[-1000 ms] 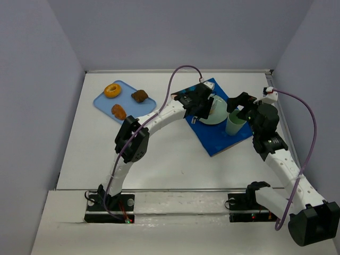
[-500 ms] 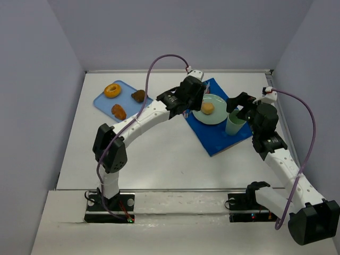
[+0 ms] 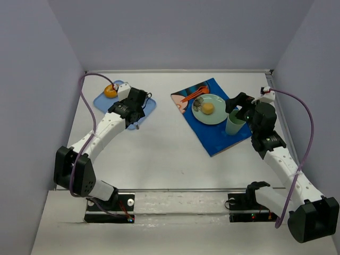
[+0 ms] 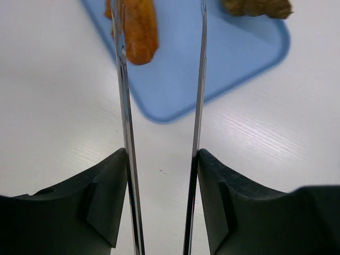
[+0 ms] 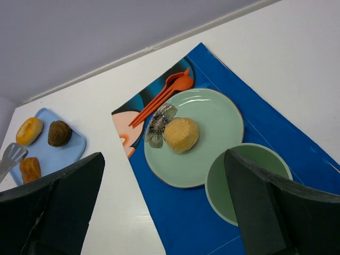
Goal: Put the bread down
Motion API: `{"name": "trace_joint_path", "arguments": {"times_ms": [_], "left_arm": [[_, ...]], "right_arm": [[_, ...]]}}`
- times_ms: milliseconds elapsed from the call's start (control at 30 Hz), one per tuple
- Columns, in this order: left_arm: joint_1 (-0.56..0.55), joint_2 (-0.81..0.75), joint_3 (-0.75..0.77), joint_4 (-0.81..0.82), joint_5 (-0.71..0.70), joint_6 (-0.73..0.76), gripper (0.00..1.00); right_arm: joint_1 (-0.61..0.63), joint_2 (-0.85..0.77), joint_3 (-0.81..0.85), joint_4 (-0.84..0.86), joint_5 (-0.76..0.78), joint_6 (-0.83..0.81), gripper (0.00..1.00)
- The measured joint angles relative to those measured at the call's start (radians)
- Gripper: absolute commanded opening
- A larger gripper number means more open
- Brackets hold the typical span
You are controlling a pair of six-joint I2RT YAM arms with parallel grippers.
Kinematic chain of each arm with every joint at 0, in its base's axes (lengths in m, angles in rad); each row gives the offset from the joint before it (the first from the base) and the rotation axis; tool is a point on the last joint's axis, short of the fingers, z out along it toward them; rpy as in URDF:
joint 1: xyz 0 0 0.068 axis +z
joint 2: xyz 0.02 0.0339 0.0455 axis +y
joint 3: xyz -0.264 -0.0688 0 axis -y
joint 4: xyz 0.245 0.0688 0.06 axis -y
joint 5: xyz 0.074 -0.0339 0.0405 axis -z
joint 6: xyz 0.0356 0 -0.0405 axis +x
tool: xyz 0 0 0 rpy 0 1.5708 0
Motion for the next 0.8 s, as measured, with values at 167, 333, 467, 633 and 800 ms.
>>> {"name": "trace_joint_path", "arguments": {"times_ms": [167, 333, 467, 633, 800], "left_arm": [[0.068, -0.115, -0.116, -0.042, -0.037, -0.061, 0.63], [0.134, -0.169, -0.160, -0.013, -0.031, -0.064, 0.63], [0.175, -0.151, -0.172, 0.021, -0.015, -0.048, 0.63], [0.188, -0.084, -0.172, 0.078, 0.021, -0.018, 0.63], [0.190, -0.008, -0.169, 0.113, 0.045, 0.011, 0.63]], "right_arm": [[0.000, 0.030, 0.000, -0.002, -0.009, 0.000, 1.00], [0.000, 0.039, 0.000, -0.001, -0.016, 0.000, 1.00], [0.000, 0.040, 0.000, -0.001, -0.016, 0.000, 1.00], [0.000, 0.040, 0.000, -0.001, -0.015, 0.000, 1.00], [0.000, 0.040, 0.000, -0.001, -0.015, 0.000, 1.00]]}}
